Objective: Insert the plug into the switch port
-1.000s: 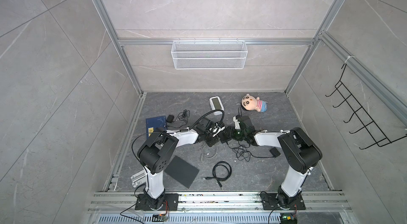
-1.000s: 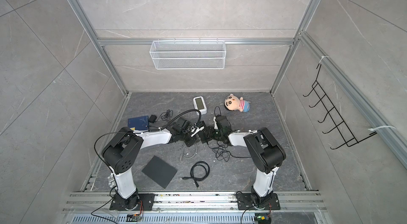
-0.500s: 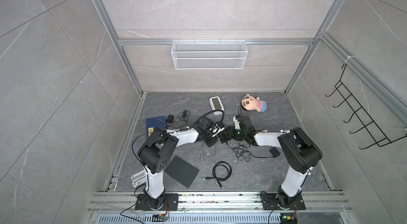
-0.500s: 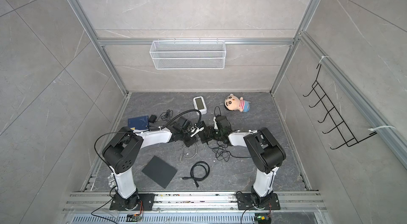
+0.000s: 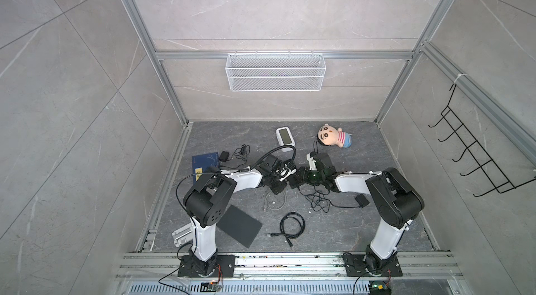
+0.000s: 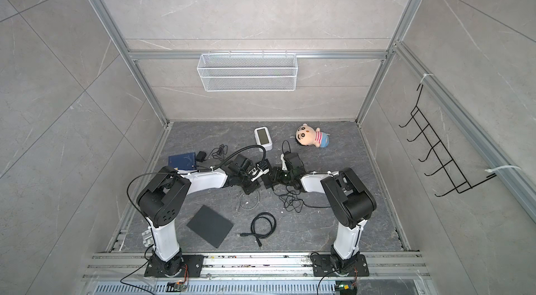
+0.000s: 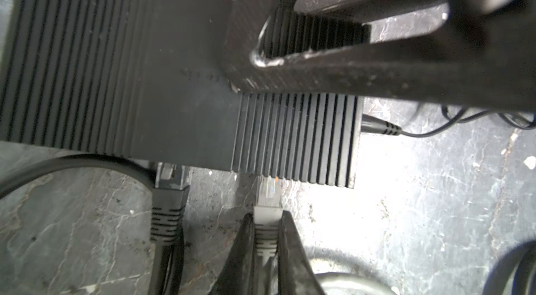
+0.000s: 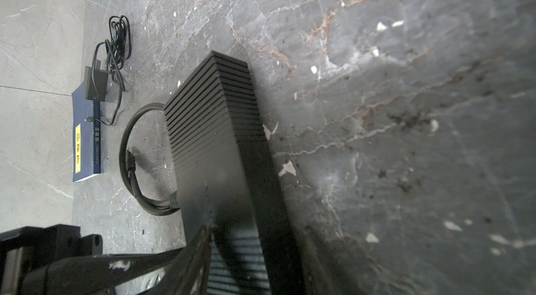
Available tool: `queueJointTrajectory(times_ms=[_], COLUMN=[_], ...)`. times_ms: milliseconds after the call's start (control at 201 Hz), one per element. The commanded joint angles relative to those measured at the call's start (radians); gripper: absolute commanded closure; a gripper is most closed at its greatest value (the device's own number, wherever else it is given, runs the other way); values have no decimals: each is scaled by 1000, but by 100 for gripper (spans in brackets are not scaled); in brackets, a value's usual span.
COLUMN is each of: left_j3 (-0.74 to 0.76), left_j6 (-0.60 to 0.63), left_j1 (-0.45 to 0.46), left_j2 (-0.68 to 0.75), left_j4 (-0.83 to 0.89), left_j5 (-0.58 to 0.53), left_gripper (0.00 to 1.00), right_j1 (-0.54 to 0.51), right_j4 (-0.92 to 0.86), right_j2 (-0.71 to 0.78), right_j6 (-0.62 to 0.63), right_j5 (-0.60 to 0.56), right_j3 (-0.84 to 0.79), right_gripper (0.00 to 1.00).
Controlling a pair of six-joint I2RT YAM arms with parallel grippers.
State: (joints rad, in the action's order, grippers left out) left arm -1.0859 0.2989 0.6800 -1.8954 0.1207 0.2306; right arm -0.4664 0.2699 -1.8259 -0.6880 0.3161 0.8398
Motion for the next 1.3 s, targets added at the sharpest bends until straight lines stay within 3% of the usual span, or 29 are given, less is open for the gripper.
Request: queueJointTrajectory(times_ms=[0, 309, 488, 747, 1030, 1294], left_j3=[-53, -160, -193, -252, -365, -435], left_j6=[-35, -127, -40, 45, -57, -92], left_j1=[-3, -4, 17, 13, 7, 13], left_j2=[-33, -86, -106, -128, -199, -247], left_j4=[-87, -141, -96, -41, -87, -99], left_j5=[7, 115, 165, 196, 162, 208], left_gripper=[99, 100, 100, 100, 100, 100], right_j1=[-30, -82, -92, -109, -157, -193], right_j4=[-181, -162, -164, -239, -199, -119], right_j2=[-71, -93, -137, -162, -173, -206], right_j6=[-15, -48, -21, 42, -6, -63], right_j5=[90, 109, 120, 150, 198, 219], right_j3=[-82, -116, -100, -61, -87, -114], right_gripper=[47, 54, 62, 66, 67, 67])
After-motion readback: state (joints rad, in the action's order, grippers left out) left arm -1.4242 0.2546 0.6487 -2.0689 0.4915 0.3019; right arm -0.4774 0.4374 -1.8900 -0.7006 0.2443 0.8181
